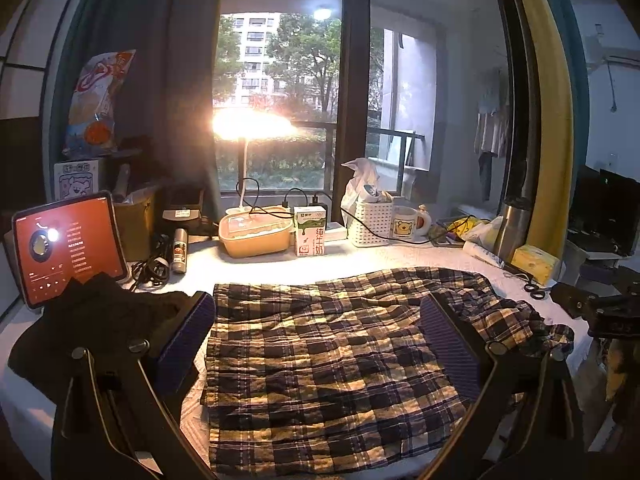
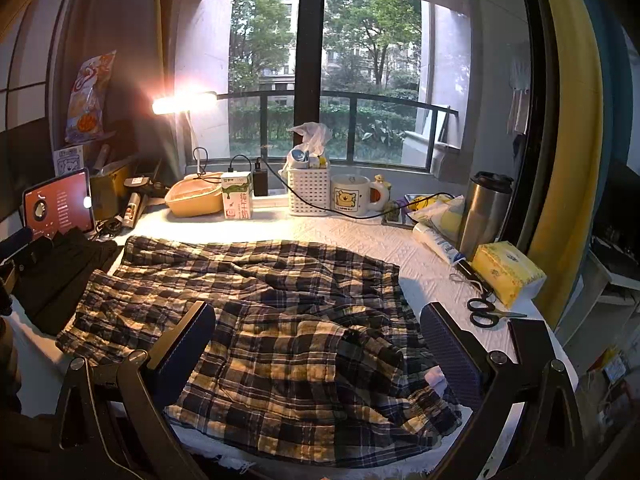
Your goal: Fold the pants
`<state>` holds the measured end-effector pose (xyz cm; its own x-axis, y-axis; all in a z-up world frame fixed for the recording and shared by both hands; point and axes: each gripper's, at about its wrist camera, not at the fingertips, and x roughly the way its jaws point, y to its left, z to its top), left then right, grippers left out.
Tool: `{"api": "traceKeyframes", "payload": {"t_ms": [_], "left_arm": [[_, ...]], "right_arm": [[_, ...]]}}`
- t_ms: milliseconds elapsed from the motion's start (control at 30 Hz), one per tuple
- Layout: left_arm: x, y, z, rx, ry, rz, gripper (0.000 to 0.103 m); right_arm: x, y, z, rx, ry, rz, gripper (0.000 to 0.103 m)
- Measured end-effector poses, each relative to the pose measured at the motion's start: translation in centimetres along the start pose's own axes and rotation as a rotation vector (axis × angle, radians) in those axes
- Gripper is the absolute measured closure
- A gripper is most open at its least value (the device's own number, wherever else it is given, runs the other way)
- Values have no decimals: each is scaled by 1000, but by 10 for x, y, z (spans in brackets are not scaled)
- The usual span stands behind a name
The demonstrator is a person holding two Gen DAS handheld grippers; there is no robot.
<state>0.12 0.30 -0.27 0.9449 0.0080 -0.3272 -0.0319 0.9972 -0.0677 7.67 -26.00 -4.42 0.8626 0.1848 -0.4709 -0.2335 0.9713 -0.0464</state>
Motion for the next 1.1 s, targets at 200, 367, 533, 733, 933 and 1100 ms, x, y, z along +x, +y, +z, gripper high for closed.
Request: {"api": "traceKeyframes", "payload": {"t_ms": [200,367,533,733,933,1100], "left_arm": [[-1,0,0,-2,-3,-1,2],[-1,-1,1,-1,-1,-2,2],[-1,-1,1,-2,-2,-4,2],[-2,-3,1,1,-3,-2,2],[-2,-3,1,2,-2,-2,2],[-3,-3,1,3,-2,-3,2]], "right_arm": [[0,0,1,1,2,1,0],[0,1,1,1,2,1,0],[0,0,0,1,2,0,0],[0,0,0,1,2,0,0],[0,1,1,1,4,1,0],[0,1,1,1,4,1,0]]}}
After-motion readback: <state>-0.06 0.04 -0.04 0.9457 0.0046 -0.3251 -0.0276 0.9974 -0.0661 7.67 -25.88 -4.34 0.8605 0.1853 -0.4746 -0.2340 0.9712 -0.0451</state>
